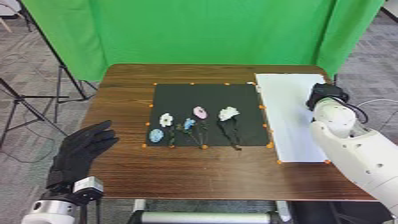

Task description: Arrange flowers

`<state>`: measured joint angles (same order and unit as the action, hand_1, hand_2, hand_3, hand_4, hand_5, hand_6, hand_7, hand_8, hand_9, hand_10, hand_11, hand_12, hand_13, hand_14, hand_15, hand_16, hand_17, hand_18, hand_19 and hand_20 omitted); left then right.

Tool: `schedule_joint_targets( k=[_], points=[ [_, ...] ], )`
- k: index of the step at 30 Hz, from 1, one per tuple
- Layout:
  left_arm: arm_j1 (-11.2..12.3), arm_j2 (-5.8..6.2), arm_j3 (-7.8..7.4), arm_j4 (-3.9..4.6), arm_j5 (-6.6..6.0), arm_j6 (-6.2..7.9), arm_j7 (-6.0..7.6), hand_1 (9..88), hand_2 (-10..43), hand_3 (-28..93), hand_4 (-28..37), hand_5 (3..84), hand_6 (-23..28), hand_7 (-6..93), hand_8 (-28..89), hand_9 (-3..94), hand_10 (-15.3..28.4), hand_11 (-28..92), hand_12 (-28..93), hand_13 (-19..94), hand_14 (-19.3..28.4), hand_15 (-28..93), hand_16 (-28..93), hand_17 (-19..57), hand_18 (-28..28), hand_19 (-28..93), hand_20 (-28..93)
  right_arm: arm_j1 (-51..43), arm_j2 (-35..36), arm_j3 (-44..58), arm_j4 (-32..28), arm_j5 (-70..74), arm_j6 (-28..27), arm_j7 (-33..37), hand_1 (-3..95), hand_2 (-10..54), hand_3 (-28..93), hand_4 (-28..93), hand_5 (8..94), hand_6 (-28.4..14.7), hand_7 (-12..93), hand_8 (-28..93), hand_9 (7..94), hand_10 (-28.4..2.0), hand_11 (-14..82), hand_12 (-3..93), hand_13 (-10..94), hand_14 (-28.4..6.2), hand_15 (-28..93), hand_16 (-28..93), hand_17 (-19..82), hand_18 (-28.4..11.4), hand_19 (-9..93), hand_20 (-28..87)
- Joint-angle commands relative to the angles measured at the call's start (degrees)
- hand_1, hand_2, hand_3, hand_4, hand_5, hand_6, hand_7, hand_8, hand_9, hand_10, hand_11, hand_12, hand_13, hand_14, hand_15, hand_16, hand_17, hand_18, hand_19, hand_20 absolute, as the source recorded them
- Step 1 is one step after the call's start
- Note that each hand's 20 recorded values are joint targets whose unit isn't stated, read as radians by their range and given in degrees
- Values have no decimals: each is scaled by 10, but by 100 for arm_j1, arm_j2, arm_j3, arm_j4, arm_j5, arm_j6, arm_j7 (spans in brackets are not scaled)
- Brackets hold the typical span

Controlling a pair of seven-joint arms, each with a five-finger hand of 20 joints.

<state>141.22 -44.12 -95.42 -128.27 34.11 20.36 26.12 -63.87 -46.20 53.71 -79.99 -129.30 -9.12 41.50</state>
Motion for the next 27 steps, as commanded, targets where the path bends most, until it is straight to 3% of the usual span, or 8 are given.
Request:
schedule_joint_targets(
  k=[1, 5, 11, 18, 27],
  points=[
    [74, 13, 47, 4, -19, -18, 49, 279, 50, 823, -201, 447, 132, 203, -110, 405, 224, 400, 98, 295, 284, 679, -150, -92, 224, 607, 88, -192, 191, -184, -305, -103, 707, -29, 541, -89, 751, -282, 772, 18, 293, -16, 890, -58, 141, 352, 761, -33, 762, 194, 470, -174, 932, 250],
    [137, 24, 14, -13, -28, 8, 67, 279, 50, 823, -201, 448, 132, 203, -110, 405, 224, 399, 98, 295, 284, 679, -150, -92, 224, 607, 88, -268, 207, -198, -651, -9, 1278, 0, 544, -91, 754, -282, 786, 16, 284, -9, 902, -54, 151, 353, 770, -31, 760, 196, 479, -174, 932, 253],
    [191, 50, -44, -26, -39, 32, 74, 279, 50, 822, -201, 447, 132, 202, -110, 404, 224, 400, 98, 295, 284, 679, -150, -92, 224, 608, 88, -598, 257, -225, -1503, -148, 1602, -453, 541, -94, 769, -283, 796, 12, 272, 1, 908, -56, 150, 356, 782, -33, 758, 196, 490, -176, 932, 262],
    [147, 34, -56, -19, 4, -22, -12, 279, 50, 823, -201, 447, 132, 202, -110, 404, 224, 399, 98, 295, 284, 679, -150, -92, 224, 608, 88, -1284, 107, -245, -2289, -278, 1445, -770, 538, -95, 777, -283, 799, 9, 263, 10, 907, -62, 153, 357, 780, -36, 757, 200, 489, -180, 932, 268],
    [116, 6, -90, -5, 58, -65, -73, 277, 49, 826, -201, 447, 132, 201, -110, 405, 224, 400, 98, 294, 284, 680, -150, -92, 224, 608, 88, -1798, -124, -298, -2608, -231, 1401, -720, 538, -95, 778, -283, 799, 6, 257, 16, 903, -70, 158, 353, 777, -38, 755, 202, 485, -181, 932, 269]
  ],
)
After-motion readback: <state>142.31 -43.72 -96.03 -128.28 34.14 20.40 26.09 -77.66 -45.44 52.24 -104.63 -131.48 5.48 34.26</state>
